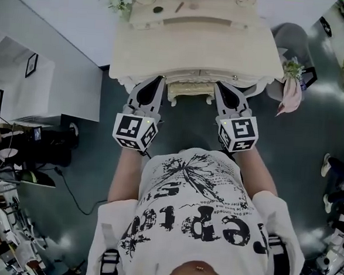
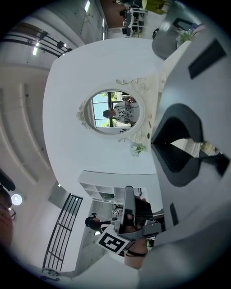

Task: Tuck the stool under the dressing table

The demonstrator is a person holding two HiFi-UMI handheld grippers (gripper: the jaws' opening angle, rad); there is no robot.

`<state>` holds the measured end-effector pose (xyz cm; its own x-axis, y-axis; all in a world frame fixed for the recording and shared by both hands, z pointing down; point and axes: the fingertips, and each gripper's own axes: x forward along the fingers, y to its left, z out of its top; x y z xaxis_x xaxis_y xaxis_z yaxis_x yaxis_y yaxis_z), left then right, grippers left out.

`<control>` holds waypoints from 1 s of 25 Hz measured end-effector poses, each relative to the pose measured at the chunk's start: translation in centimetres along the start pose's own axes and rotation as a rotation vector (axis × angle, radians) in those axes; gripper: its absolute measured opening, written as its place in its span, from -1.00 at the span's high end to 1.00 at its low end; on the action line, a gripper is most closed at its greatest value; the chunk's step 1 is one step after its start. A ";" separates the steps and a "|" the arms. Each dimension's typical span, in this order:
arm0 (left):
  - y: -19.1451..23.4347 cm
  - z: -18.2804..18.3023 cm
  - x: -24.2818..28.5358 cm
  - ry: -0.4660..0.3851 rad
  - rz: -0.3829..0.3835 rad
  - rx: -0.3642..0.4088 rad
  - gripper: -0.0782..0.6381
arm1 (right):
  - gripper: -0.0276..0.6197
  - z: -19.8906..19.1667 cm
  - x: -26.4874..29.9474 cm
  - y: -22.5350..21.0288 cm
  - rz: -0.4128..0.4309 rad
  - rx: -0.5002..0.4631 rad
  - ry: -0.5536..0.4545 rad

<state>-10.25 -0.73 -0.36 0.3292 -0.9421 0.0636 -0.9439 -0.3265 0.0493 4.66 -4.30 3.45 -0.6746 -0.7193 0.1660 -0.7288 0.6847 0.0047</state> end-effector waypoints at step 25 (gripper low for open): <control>-0.5 -0.3 0.9 0.015 0.006 0.053 0.73 | 0.86 0.3 -0.7 -2.0 -0.045 0.010 -0.012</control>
<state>-9.48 -1.37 -0.07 0.3235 -0.9429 0.0788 -0.9458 -0.3249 -0.0044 6.57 -5.16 3.04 -0.6420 -0.7510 0.1543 -0.7599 0.6501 0.0021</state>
